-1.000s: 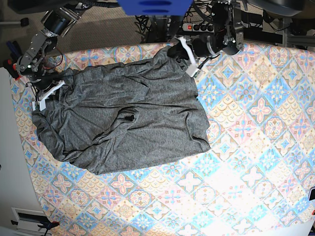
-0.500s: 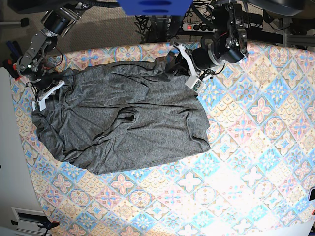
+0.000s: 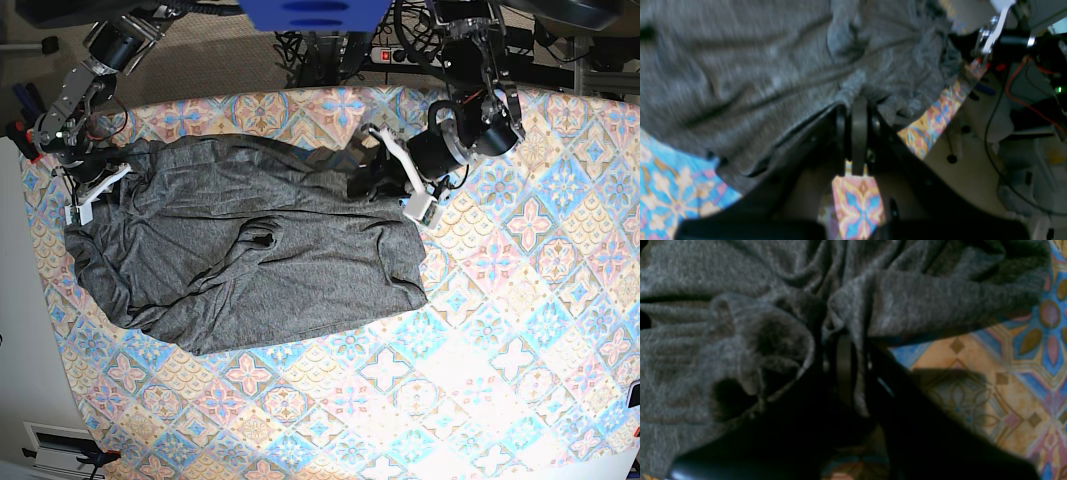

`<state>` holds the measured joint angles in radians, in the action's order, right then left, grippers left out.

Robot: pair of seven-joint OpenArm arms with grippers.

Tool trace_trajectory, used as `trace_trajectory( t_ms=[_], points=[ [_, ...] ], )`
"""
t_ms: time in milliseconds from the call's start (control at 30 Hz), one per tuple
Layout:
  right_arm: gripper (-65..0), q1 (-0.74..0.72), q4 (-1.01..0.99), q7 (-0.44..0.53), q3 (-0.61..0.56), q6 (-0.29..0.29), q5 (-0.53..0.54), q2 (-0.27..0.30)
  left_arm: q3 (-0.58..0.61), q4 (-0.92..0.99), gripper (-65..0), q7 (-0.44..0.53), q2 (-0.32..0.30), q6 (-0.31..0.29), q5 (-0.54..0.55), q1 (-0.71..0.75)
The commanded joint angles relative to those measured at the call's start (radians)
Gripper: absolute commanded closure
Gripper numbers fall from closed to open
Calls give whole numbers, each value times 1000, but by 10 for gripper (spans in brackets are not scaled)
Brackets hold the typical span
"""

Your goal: Layout the t-shirt on the table in an organized manner, then fold the t-shirt properly

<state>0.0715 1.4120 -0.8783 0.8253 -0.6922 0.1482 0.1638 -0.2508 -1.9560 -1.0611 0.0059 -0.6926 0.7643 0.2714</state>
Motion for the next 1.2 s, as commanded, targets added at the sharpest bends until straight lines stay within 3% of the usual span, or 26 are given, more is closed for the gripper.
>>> trace_trajectory(
  t_ms=[0,233,400,633,800,1167],
  points=[
    [0,-11,20,15,6,-6,11,16,-2,-15,0,15,3,-6,27,-14],
    [0,-9,20,15,7,-6,11,16,-3,48,0,22,4,-6,67,-88],
    [0,-9,22,15,79,-6,11,16,-5,56,0,23,3,-6,83,-108],
    [0,-11,22,15,122,-6,11,16,-158,59,0,15,1,-6,76,-105],
    [0,-11,22,3,141,-6,11,16,-176,59,0,15,-7,-6,70,-99],
    [0,-112,22,-203,174,-6,11,16,-178,59,0,15,-5,-6,71,-48]
  ],
)
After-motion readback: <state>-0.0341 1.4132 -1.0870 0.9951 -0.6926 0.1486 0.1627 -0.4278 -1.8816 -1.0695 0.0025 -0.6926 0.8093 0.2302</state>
